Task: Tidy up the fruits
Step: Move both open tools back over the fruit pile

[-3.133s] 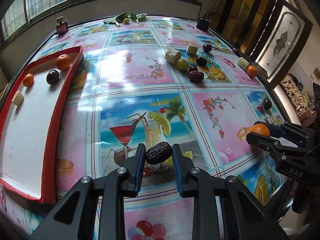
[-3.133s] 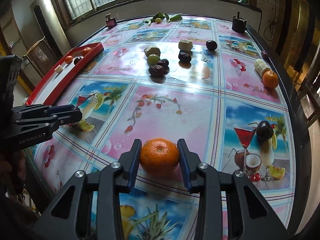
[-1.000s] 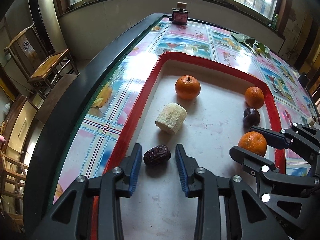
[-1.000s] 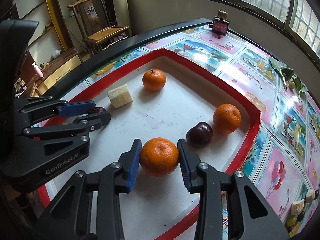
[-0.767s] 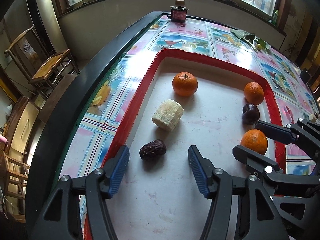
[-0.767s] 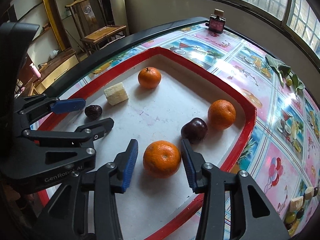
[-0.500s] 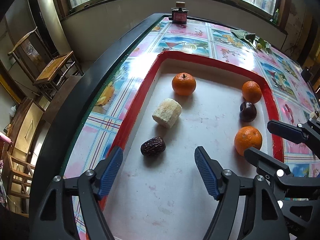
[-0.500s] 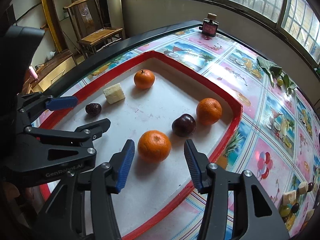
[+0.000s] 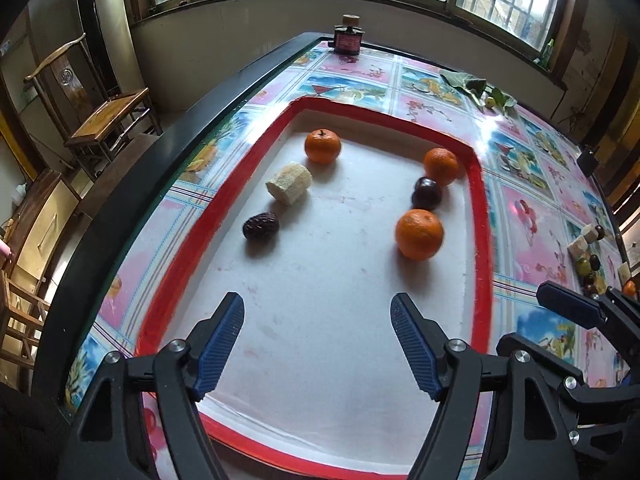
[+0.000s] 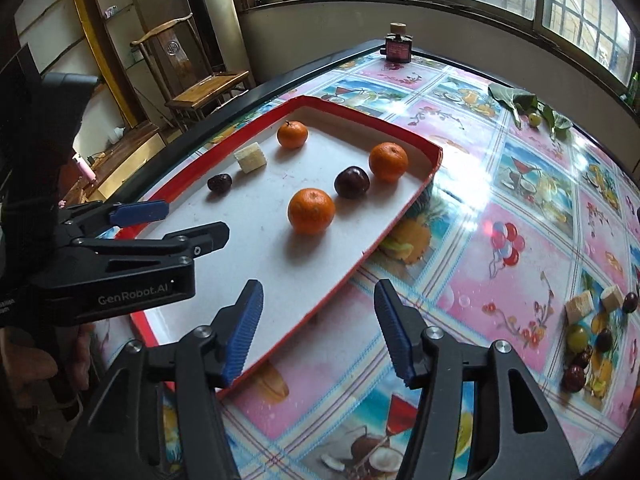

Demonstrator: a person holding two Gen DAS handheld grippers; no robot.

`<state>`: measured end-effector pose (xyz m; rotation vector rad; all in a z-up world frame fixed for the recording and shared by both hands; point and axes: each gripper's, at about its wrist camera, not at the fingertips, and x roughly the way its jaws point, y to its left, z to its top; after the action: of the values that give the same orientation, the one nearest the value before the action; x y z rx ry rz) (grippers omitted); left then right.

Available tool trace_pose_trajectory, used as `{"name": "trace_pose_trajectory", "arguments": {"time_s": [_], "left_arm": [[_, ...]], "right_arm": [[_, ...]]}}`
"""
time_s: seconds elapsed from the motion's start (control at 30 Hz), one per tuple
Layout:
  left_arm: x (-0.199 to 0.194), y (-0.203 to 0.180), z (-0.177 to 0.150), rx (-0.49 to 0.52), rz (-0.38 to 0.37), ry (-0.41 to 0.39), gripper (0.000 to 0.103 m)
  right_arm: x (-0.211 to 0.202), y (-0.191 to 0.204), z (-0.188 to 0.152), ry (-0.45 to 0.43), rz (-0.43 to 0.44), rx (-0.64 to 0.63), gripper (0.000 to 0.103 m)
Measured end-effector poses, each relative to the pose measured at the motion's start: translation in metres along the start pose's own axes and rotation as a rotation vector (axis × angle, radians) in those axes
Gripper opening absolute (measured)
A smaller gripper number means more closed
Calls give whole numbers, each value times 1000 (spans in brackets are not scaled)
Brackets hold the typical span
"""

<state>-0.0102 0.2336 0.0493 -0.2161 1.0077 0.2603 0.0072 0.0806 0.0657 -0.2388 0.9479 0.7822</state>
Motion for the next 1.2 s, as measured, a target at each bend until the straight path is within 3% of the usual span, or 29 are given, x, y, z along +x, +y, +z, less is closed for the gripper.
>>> {"name": "trace_pose_trajectory", "arguments": {"time_s": [0.2,0.37,0.53,0.77,0.93,1.07,1.2], "left_arm": [[-21,-53,-23,80,-31,-11,76],[-32,-100,-53,152,-98,3,76],[-30,-134,-63,216,-95,5,76],[-8,-171,-41,250,-125,18,76],[10,-215,-23,293,-202,21,76],[24,-255,-15,353,-208,19,76],[39,-271,6,329,-200,14,76]], "right_arm": [[-43,-31,-45,-41,43,78,62],[-66,-74,-88,-46,-14,155,63],[-77,-116,-122,-21,-64,255,63],[-103,-160,-164,-42,-97,368,64],[-113,-185,-187,-52,-119,451,64],[-119,-198,-194,-56,-137,471,64],[-124,-209,-200,-67,-142,486,64]]}}
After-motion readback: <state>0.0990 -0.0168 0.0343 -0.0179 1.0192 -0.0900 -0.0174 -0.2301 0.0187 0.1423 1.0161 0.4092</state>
